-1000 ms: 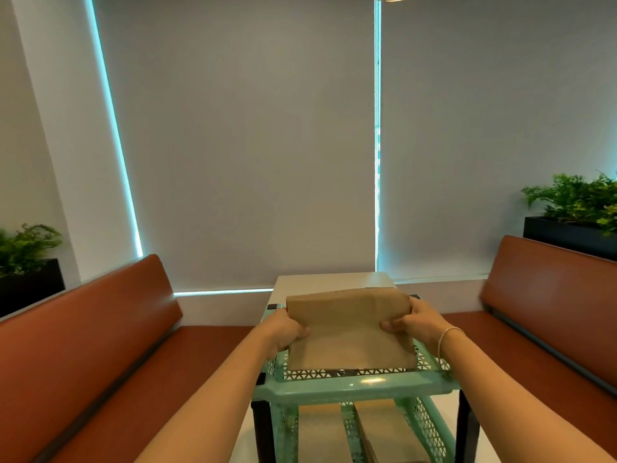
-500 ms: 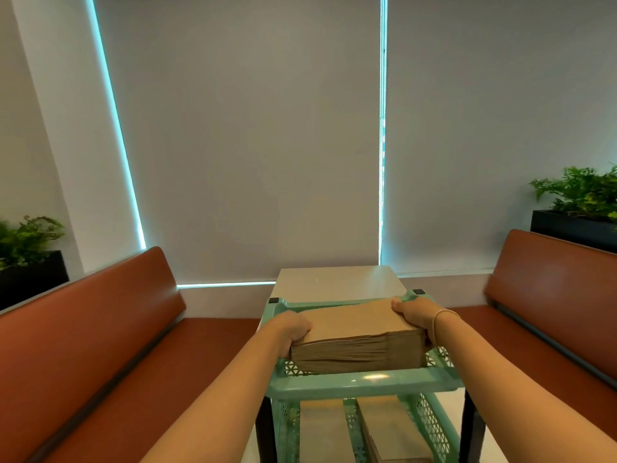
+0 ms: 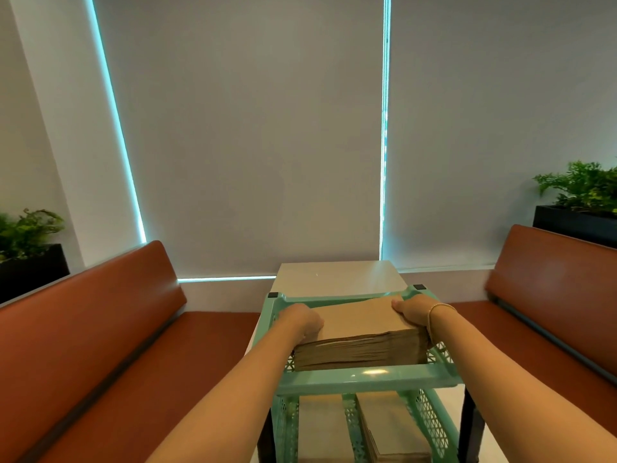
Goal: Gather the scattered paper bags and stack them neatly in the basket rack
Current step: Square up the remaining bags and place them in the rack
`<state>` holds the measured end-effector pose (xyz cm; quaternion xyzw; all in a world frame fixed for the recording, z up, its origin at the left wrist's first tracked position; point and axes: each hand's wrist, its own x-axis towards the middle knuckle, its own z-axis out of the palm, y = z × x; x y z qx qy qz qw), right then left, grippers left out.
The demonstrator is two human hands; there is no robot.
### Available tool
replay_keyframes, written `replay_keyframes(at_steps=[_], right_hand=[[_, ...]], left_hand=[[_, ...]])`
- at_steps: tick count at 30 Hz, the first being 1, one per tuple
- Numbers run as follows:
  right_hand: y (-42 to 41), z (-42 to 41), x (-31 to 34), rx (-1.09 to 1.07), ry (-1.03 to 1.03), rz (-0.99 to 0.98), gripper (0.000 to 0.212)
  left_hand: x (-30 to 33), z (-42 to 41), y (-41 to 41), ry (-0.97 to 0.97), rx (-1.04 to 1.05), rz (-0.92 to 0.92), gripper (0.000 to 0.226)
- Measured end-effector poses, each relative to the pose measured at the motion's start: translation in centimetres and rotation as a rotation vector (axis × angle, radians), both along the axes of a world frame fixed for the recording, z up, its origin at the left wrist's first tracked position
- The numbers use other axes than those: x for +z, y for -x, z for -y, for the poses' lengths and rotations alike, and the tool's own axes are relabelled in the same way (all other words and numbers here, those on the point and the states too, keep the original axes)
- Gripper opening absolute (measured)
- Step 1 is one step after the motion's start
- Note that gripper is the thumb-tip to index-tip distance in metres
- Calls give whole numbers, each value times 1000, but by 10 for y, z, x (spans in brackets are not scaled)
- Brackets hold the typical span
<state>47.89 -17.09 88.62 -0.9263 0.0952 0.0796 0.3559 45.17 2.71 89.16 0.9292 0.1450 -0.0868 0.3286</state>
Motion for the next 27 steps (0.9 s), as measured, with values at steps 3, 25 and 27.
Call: replay_keyframes(at_steps=[3, 25, 27], right_hand=[[-1, 2, -4, -13, 0, -4, 52], [5, -5, -8, -11, 190, -15, 42], [7, -6, -7, 5, 210, -18, 41]], left_hand=[[-4, 3, 0, -96, -67, 27, 39], [-31, 0, -22, -251, -2, 53, 40], [-32, 3, -19, -269, -5, 56, 40]])
